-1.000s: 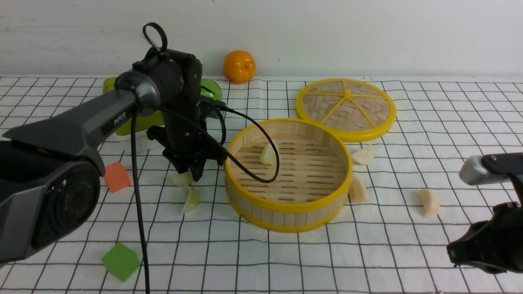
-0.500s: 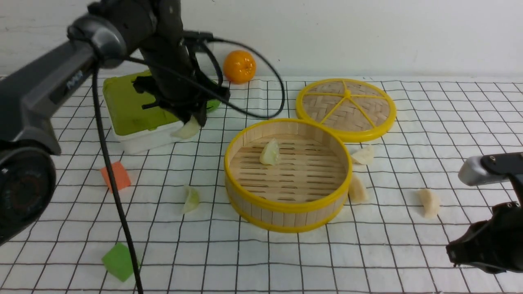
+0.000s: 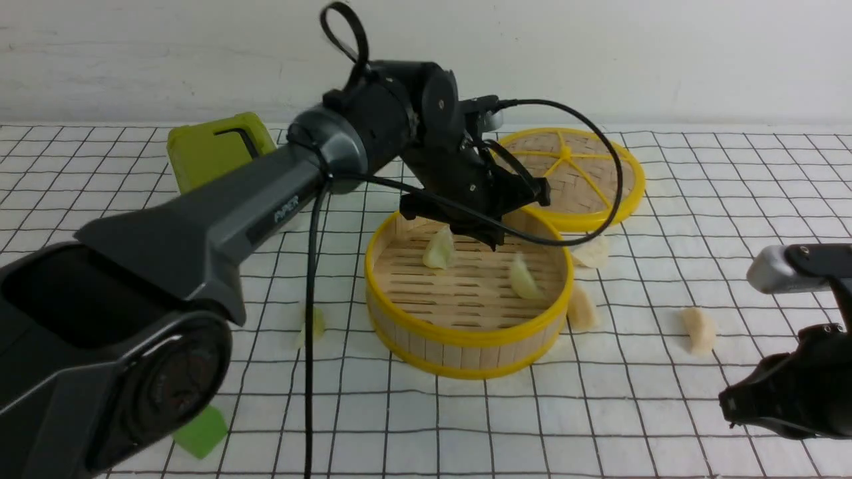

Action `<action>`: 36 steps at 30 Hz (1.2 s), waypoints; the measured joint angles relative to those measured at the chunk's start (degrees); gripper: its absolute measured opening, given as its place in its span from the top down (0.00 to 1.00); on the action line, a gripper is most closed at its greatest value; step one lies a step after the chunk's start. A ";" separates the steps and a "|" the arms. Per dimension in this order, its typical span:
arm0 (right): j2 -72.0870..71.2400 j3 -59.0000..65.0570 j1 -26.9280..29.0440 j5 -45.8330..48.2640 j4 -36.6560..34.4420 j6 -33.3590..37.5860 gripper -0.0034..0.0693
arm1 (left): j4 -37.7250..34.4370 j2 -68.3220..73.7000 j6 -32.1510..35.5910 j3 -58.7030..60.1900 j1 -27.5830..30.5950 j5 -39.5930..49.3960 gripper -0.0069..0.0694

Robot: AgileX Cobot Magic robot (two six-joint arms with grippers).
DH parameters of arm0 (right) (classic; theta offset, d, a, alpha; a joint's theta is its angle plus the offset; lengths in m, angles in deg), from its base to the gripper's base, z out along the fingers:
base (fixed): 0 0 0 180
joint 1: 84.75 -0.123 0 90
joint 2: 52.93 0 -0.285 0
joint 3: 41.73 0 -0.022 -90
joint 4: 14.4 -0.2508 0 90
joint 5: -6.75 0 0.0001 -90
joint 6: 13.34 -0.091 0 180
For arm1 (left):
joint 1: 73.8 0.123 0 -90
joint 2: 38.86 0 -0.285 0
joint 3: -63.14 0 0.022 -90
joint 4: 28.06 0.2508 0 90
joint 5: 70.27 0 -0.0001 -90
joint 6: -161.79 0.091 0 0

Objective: Put the dumplings into the steamer on the table with the white tablecloth.
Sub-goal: 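Place the dumpling into the bamboo steamer basket with the left gripper, then reach for and grasp a dumpling on the table with the left gripper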

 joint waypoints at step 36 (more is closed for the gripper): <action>0.19 0.00 0.00 -0.90 -2.47 1.10 0.92 | -8.16 4.61 20.99 -2.82 -0.26 11.13 0.59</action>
